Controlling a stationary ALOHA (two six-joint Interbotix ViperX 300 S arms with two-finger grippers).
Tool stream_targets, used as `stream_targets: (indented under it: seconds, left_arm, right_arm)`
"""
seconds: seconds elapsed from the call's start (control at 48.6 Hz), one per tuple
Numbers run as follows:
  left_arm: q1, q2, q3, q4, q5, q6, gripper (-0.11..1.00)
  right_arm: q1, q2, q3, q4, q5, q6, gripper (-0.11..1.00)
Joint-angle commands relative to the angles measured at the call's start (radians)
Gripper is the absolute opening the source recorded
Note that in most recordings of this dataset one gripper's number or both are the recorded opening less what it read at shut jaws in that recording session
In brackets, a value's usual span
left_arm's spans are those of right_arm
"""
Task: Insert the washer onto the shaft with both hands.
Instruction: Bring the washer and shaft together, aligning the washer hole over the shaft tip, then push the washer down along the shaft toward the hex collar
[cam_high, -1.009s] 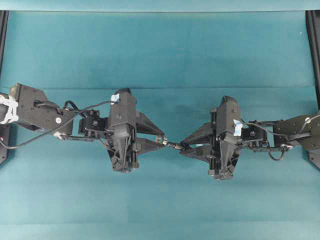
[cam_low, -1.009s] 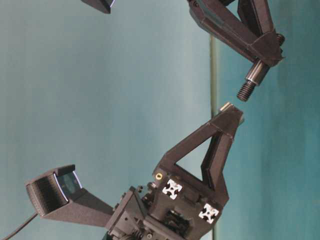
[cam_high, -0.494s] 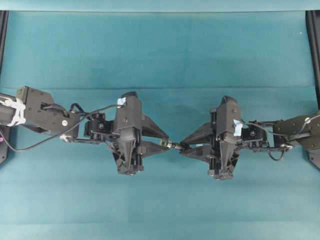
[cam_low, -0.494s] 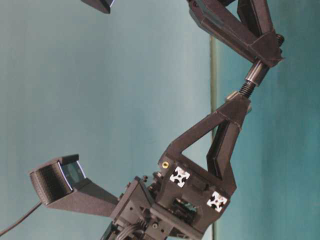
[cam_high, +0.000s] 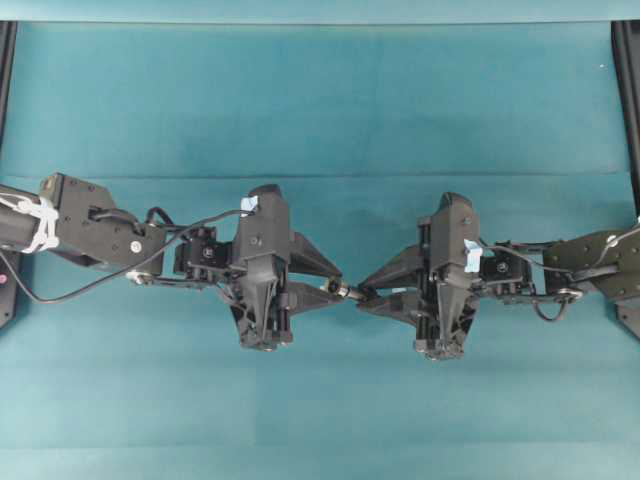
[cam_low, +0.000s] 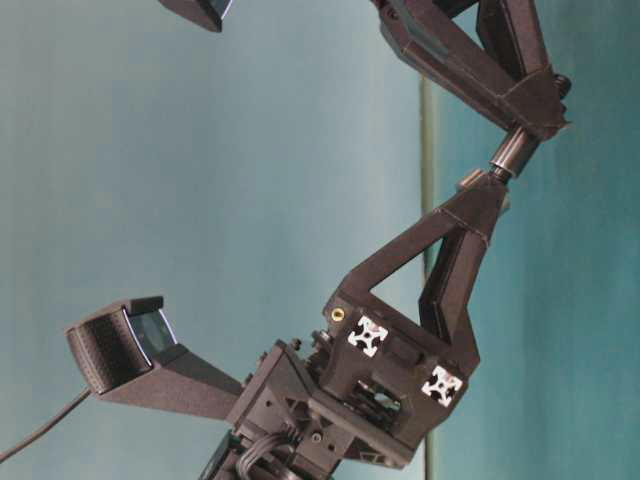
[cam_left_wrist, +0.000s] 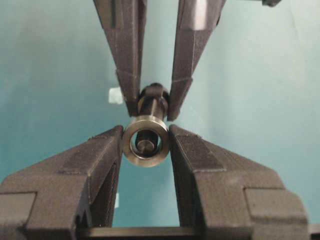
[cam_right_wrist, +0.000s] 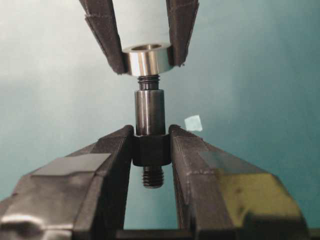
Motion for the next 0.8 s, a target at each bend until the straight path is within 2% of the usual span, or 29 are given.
stream_targets:
  seconds: [0.0, 0.782]
  left_arm:
    - [-0.002, -0.005, -0.02, 0.003, -0.011, -0.003, 0.35]
    - [-0.003, 0.029, -0.055, 0.003, -0.005, 0.005, 0.35]
  right_arm:
    - [0.002, -0.005, -0.015, 0.002, -0.015, 0.006, 0.0]
    - [0.002, -0.005, -0.014, 0.002, -0.018, 0.006, 0.0]
